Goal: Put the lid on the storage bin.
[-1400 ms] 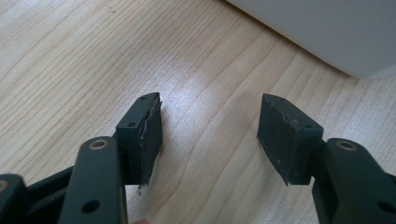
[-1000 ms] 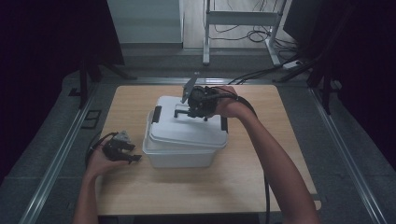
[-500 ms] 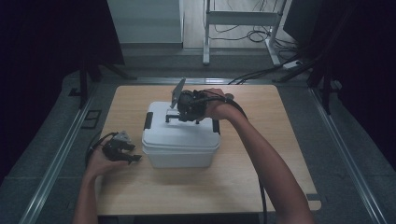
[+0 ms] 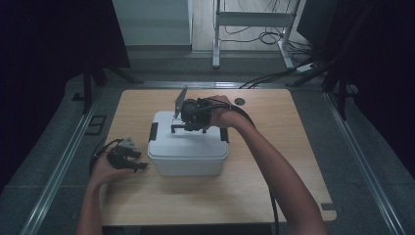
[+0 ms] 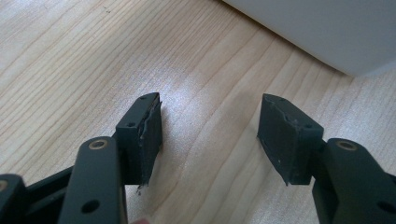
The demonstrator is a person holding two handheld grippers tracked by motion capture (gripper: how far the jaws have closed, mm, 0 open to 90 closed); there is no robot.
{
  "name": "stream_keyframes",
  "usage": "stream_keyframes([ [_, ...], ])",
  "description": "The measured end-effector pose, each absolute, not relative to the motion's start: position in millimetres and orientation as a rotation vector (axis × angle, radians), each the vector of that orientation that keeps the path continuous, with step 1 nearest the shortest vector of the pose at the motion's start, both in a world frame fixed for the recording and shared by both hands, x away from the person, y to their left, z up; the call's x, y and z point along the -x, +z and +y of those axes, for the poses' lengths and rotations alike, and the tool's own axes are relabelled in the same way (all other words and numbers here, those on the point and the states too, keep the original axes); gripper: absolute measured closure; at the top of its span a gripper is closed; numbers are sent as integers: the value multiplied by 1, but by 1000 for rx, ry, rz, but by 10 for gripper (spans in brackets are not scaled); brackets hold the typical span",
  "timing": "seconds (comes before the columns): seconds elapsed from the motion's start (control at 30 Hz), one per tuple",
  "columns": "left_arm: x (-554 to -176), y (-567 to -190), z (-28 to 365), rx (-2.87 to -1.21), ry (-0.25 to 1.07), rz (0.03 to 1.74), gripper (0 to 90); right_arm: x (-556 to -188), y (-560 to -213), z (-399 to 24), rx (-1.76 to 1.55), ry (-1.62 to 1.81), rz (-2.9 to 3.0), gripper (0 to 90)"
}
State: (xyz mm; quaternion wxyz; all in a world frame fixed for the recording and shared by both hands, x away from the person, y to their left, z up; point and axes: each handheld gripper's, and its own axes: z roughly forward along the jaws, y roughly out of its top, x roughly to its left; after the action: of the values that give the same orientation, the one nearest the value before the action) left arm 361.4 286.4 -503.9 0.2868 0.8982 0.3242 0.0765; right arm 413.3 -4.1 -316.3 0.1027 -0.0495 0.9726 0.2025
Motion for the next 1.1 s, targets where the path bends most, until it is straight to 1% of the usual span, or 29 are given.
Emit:
stream_keyframes([
  [0.27, -362, -504, 287, -2395, 203, 860, 397, -413, -324, 0, 151, 571, 2888, 835],
  [0.9, -361, -505, 287, -2392, 200, 859, 395, -417, -326, 0, 78, 588, 2889, 812],
  [0.93, -361, -505, 287, -2392, 201, 859, 395, -417, -327, 0, 78, 589, 2891, 808],
  [0.97, -361, -504, 287, -2393, 198, 860, 395, -417, -328, 0, 81, 584, 2896, 781],
  [1.0, -361, -504, 287, -2394, 198, 859, 395, -416, -330, 0, 87, 576, 2908, 734],
  [1.1, -361, -504, 288, -2392, 196, 858, 394, -413, -333, -1, 107, 573, 2932, 692],
])
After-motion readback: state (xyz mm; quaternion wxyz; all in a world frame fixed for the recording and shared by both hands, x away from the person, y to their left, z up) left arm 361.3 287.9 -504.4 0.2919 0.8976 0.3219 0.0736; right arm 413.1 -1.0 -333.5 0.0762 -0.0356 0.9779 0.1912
